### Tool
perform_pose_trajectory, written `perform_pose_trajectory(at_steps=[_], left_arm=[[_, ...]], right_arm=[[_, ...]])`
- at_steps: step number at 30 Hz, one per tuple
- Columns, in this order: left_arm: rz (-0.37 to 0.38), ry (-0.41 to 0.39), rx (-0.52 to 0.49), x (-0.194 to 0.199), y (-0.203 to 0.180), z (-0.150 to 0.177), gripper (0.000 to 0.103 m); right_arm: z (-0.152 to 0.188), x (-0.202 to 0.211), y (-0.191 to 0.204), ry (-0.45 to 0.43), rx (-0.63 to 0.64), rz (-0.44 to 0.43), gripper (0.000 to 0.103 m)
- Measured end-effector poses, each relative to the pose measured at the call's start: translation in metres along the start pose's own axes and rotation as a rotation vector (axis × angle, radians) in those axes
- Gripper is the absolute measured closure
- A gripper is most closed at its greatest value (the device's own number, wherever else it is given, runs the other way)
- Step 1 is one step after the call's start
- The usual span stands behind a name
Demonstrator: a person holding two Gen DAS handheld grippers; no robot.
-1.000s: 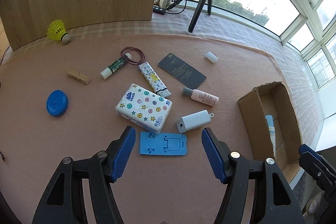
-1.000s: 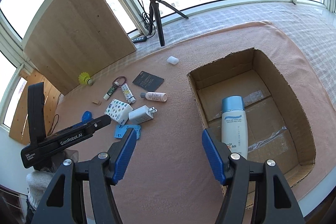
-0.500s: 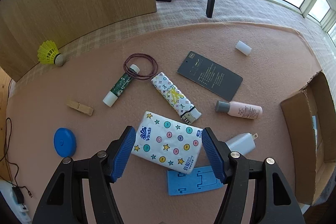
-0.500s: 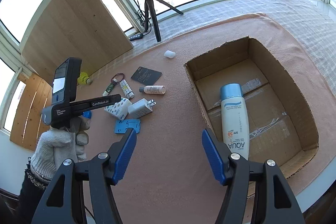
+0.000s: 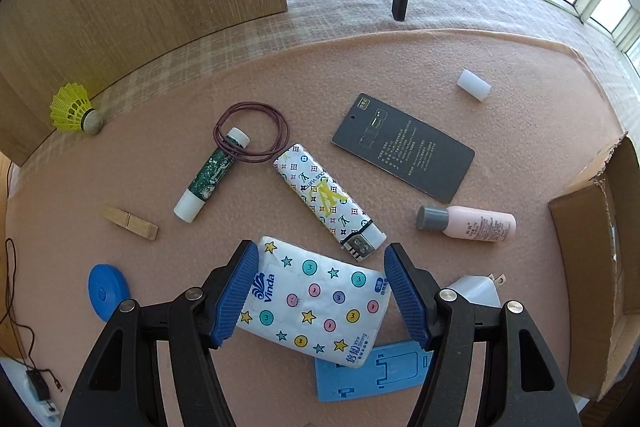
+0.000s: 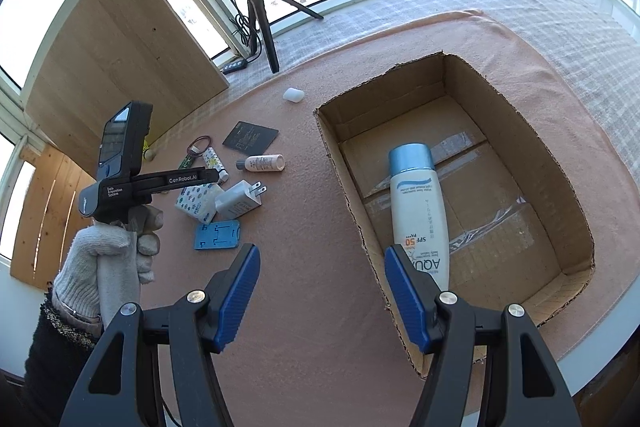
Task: Organize objects
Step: 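Move the right tool back to the Vinda tissue pack and grasp it, then lift the tissue pack with the right tool and turn toward the box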
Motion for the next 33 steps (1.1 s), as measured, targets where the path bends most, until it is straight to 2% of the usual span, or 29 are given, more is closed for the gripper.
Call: perform_pose_trajectory(at_steps=[10,14,18,26,33], left_arm=[[-0.042,0.021,0.051,-0.013,0.041,0.017,0.034],[-0.028,0.028,0.078,-0.014,0.060,0.035,0.034],[0.024,0.036,0.132,-0.009,0.073,0.062,0.034],[0.114,0.040,0.169,0.009,0.063,0.123,0.034],[0.148,-0.001,0.130,0.035,0.043,0.154,0.035]], right_arm=[[-0.001,-0.011,0.020,0.019,0.035,-0.023,0.042],[0.000,-0.019,0.031,0.036,0.057,-0.036,0.042],[0.003,-0.029,0.044,0.058,0.085,-0.051,0.042],[0.012,-0.051,0.077,0.101,0.136,-0.092,0.042],[0.022,-0.073,0.097,0.153,0.162,-0.125,0.042]])
Point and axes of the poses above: each gripper's, at about its wrist camera, not at the fingertips, and x roughly against the way its jaws point, y to its left, z to its underside, the point moved 10 cm from there along -x, roughly the way its jaws point, and after that the axes turned 12 degrees about -z, right-handed, at the moved point
